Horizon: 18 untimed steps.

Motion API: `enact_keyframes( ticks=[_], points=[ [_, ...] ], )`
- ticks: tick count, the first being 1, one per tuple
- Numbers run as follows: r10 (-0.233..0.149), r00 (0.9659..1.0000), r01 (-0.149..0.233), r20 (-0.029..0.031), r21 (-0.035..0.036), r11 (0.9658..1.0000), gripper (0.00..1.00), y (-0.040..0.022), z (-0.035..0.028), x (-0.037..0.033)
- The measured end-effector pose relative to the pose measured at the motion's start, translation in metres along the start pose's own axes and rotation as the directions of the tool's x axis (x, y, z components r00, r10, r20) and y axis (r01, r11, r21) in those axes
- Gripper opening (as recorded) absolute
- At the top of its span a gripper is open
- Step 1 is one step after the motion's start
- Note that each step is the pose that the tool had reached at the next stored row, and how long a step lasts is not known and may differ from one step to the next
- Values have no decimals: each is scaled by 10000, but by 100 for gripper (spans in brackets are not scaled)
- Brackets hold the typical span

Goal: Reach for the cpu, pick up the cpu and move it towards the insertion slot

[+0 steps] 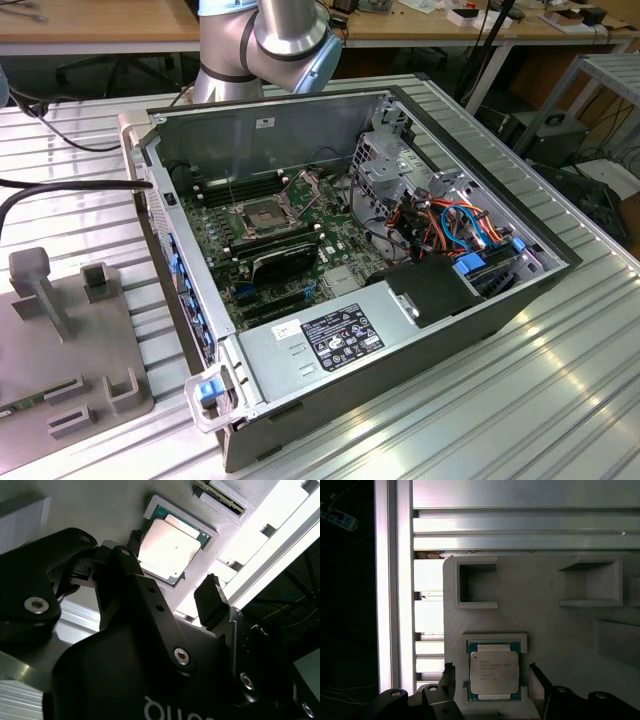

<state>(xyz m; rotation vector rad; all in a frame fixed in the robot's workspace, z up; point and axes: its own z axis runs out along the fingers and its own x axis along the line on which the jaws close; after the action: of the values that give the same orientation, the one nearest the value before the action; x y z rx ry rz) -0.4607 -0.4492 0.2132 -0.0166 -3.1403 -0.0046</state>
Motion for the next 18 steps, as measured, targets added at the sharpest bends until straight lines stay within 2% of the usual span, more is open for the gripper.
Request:
enact_keyframes(
  ticks=[9,18],
  points=[
    [1,10000,-1,0,0,10000,69,-1,65,0],
    [0,10000,0,0,0,10000,69,-2,71,0]
  ],
)
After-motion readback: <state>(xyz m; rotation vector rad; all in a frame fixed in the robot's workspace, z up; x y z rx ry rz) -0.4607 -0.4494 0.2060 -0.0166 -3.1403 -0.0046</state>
